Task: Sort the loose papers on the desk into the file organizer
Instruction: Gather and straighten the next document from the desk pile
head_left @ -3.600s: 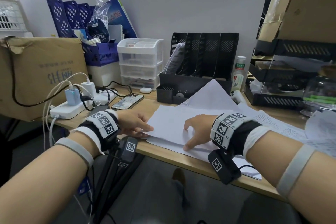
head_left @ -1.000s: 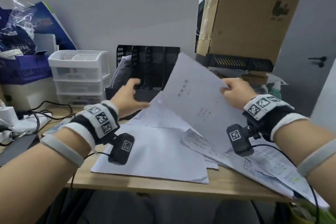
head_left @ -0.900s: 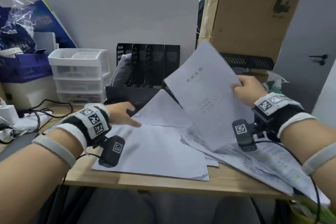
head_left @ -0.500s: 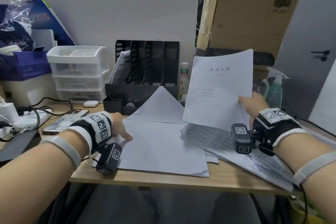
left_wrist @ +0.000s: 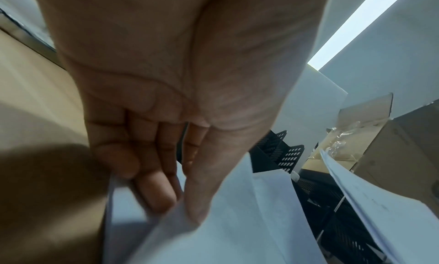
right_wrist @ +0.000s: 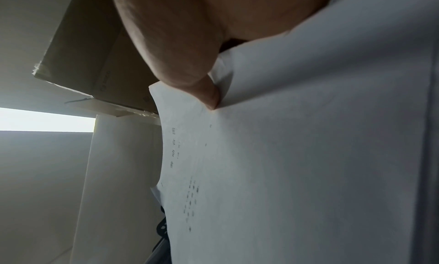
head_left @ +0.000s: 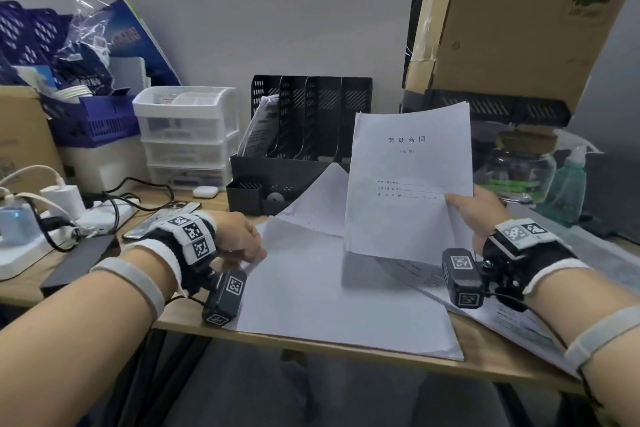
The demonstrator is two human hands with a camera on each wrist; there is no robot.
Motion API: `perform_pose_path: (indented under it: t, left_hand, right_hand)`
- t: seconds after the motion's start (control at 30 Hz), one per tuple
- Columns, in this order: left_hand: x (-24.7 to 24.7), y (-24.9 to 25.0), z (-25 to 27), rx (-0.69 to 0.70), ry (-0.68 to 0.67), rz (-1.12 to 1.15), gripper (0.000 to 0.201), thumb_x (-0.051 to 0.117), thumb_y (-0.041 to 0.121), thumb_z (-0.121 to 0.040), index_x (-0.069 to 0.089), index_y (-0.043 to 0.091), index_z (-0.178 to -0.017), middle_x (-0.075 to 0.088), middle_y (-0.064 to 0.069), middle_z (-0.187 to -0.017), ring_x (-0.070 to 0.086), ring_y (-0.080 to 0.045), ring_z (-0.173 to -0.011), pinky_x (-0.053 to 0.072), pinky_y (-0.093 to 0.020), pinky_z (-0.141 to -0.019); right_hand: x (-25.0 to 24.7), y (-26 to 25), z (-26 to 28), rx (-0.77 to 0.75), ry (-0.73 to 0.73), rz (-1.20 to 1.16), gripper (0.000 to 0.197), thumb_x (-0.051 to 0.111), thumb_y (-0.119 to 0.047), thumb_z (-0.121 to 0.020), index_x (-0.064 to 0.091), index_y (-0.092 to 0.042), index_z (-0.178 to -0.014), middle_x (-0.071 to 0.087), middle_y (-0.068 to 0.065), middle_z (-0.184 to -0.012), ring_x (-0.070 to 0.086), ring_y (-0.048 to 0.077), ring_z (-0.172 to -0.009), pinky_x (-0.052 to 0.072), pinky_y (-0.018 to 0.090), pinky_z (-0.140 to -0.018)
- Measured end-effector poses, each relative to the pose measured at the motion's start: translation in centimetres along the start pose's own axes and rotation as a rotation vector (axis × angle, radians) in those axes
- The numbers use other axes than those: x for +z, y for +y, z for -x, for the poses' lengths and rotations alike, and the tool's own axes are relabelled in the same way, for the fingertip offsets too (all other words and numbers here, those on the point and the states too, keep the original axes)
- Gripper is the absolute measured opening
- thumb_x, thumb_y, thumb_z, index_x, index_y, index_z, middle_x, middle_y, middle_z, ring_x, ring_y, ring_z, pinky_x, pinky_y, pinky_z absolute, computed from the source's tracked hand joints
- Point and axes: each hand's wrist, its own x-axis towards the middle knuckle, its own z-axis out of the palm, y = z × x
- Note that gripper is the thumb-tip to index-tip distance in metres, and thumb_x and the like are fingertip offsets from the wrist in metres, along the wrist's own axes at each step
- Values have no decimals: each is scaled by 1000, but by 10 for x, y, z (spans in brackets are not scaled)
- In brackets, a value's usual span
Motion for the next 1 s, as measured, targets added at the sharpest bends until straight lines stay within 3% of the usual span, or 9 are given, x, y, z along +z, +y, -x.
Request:
perform_pose_path:
  t: [0.2,0.33,0.43,0.5,0.63,0.8,0.9,0.93,1.0]
  left_hand:
    - [10,10,21,2,-168,260,40,82,17,-82,66,-3,-112,68,-14,-80,59,-25,-80,53,-38,-92]
    - [18,20,19,-65,-173,290,26,85,20,-80,63,6,-80,63,-7,-62,60,-23,-68,53,-44,-102]
    - [20,23,14,-64,-144,244,54,98,38,-55,65,5,-81,67,-12,-73,59,-29,-76,53,-44,-102]
    - [21,24,10,-32,-150,188,70,97,49,-47,64,7,-92,63,-15,-87,56,-29,-82,55,-44,-95]
    - [19,30,13,57,-237,344,44,83,14,-79,67,10,-120,74,-11,-120,69,-25,-102,58,-40,-93]
    - [6,28,10,85,-304,193,81,97,37,-51,65,10,-120,72,-19,-122,59,-34,-92,45,-34,-68]
    - [-7,26,10,81,-134,312,40,98,19,-55,64,7,-72,70,-19,-85,60,-32,-85,56,-37,-85]
    - [-14,26,12,90,-94,407,27,90,6,-68,64,5,-71,71,-18,-83,66,-29,-88,51,-39,-99]
    - [-33,27,18,139,-15,530,14,76,-6,-82,70,-8,-95,75,-22,-102,72,-24,-94,61,-28,-85]
  right_hand:
    - [21,5,-1,2,-73,-35,30,61,-12,-93,67,-14,-122,69,2,-108,63,27,-100,50,42,-97]
    - [32,11,-3,42,-113,-14,28,65,-18,-90,68,-17,-118,70,2,-110,65,28,-103,50,48,-101]
    - [41,18,0,84,-132,-60,27,64,-15,-91,68,-18,-117,70,2,-115,64,27,-105,49,44,-101]
    - [44,21,3,111,-134,-105,30,61,-8,-94,65,-12,-123,67,3,-114,61,25,-106,47,40,-100]
    - [42,29,0,146,-122,-125,35,62,-13,-94,63,-11,-129,67,1,-121,59,24,-114,43,42,-107]
    - [32,26,1,148,-95,-178,36,62,-14,-95,61,-12,-131,64,-2,-127,57,25,-117,41,43,-110]
    - [23,19,-1,121,-70,-190,37,63,-17,-93,61,-11,-130,65,0,-128,60,27,-115,43,46,-108]
    - [19,17,-4,106,-60,-195,39,65,-20,-92,62,-12,-129,66,1,-128,61,28,-115,43,48,-108]
    - [11,15,-14,80,-34,-203,44,68,-28,-86,63,-14,-128,68,1,-126,62,30,-114,45,52,-106]
